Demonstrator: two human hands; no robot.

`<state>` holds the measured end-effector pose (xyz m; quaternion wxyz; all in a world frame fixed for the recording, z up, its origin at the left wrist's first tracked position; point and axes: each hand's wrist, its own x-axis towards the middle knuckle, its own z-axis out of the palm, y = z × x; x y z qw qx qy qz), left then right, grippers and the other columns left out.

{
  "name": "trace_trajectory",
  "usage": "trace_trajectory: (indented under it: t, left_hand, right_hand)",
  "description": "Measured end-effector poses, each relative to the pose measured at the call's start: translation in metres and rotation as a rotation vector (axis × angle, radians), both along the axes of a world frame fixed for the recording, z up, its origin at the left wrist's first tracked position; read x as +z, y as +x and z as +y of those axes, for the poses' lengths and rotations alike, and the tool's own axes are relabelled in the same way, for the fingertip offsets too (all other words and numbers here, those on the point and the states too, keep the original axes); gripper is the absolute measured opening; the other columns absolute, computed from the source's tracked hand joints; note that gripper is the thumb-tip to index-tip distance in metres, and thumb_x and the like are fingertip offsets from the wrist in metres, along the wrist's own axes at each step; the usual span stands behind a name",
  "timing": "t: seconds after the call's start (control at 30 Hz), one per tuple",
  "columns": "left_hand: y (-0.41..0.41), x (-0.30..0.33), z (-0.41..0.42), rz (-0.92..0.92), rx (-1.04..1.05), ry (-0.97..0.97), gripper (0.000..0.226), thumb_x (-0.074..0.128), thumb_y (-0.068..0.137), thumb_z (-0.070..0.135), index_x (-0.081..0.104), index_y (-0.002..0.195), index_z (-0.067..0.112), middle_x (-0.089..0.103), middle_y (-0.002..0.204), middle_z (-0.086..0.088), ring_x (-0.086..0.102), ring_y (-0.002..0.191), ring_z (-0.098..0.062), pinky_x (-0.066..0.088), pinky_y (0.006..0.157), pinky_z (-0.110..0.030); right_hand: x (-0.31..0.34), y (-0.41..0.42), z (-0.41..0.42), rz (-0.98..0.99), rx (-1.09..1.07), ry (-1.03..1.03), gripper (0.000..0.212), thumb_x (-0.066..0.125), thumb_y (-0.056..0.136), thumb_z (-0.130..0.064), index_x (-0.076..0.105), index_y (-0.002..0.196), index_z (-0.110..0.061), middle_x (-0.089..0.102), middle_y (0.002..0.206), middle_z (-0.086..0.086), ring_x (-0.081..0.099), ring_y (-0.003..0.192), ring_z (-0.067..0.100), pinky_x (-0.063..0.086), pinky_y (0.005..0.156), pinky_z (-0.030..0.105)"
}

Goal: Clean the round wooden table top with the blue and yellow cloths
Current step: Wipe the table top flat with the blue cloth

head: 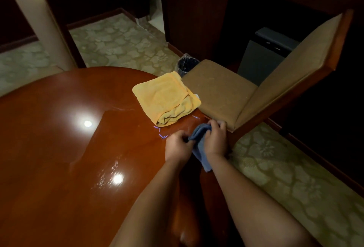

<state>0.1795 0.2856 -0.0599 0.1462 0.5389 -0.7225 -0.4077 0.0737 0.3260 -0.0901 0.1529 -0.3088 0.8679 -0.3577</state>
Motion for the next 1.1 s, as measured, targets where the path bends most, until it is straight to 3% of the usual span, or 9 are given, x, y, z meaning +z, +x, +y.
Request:
trace_trajectory:
  t: [0.1,0.2,0.37,0.53,0.8,0.93,1.1]
  left_hand:
    - [0.002,-0.005,-0.011,0.026,0.029,0.046,0.006,0.07,0.081,0.012,0.066,0.083,0.016,0.067,0.085,0.0,0.063,0.081,-0.016,0.054,0.074,-0.033]
    - [0.003,-0.008,-0.018,0.022,0.042,0.051,0.006,0.07,0.081,0.014,0.066,0.083,0.018,0.068,0.086,0.001,0.064,0.081,-0.014,0.055,0.074,-0.035]
    - [0.005,-0.009,-0.021,0.025,0.051,-0.009,0.007,0.066,0.082,0.012,0.063,0.079,0.018,0.065,0.084,0.002,0.061,0.081,-0.015,0.054,0.072,-0.035]
    - [0.012,-0.006,-0.02,0.058,0.062,-0.05,0.011,0.065,0.08,0.009,0.058,0.075,0.017,0.062,0.079,0.001,0.06,0.077,-0.017,0.05,0.068,-0.033]
    - [0.045,-0.005,-0.019,0.062,0.151,0.006,0.02,0.057,0.076,0.007,0.042,0.065,0.016,0.051,0.069,-0.002,0.049,0.066,-0.022,0.04,0.057,-0.034]
    - [0.065,0.001,-0.024,0.018,0.152,-0.003,0.025,0.056,0.076,0.006,0.039,0.062,0.018,0.045,0.065,0.0,0.042,0.063,-0.019,0.032,0.052,-0.03]
    - [0.086,0.002,-0.037,-0.042,0.13,-0.065,0.006,0.056,0.077,0.008,0.052,0.074,0.009,0.054,0.08,-0.006,0.051,0.075,-0.024,0.044,0.061,-0.035]
  right_hand:
    - [-0.005,0.002,-0.015,0.079,0.02,-0.013,0.035,0.044,0.095,0.0,0.054,0.128,-0.006,0.044,0.139,0.011,0.05,0.12,0.028,0.041,0.095,0.033]
    - [-0.005,-0.001,-0.027,0.017,0.032,0.046,0.048,0.047,0.099,-0.012,0.037,0.145,-0.015,0.046,0.141,0.011,0.049,0.126,0.027,0.042,0.096,0.037]
    - [-0.002,0.0,-0.036,0.195,0.095,0.029,0.035,0.053,0.096,-0.013,0.057,0.131,-0.006,0.056,0.133,0.015,0.051,0.126,0.027,0.043,0.096,0.038]
    - [0.003,0.002,-0.04,0.319,0.212,0.151,0.039,0.038,0.102,-0.019,0.047,0.14,-0.013,0.047,0.144,0.004,0.038,0.136,0.016,0.033,0.103,0.029]
    - [-0.004,0.043,-0.043,0.305,0.349,0.219,0.046,0.033,0.101,-0.019,0.034,0.146,-0.009,0.035,0.151,0.006,0.023,0.143,0.016,0.021,0.112,0.027]
    - [-0.006,0.069,-0.046,0.239,0.281,0.241,0.045,0.036,0.1,-0.021,0.037,0.144,-0.012,0.031,0.153,0.009,0.028,0.141,0.021,0.027,0.109,0.031]
    - [-0.002,0.096,-0.054,0.196,0.22,0.25,0.045,0.037,0.1,-0.025,0.035,0.144,-0.014,0.031,0.153,0.009,0.028,0.14,0.022,0.027,0.107,0.032]
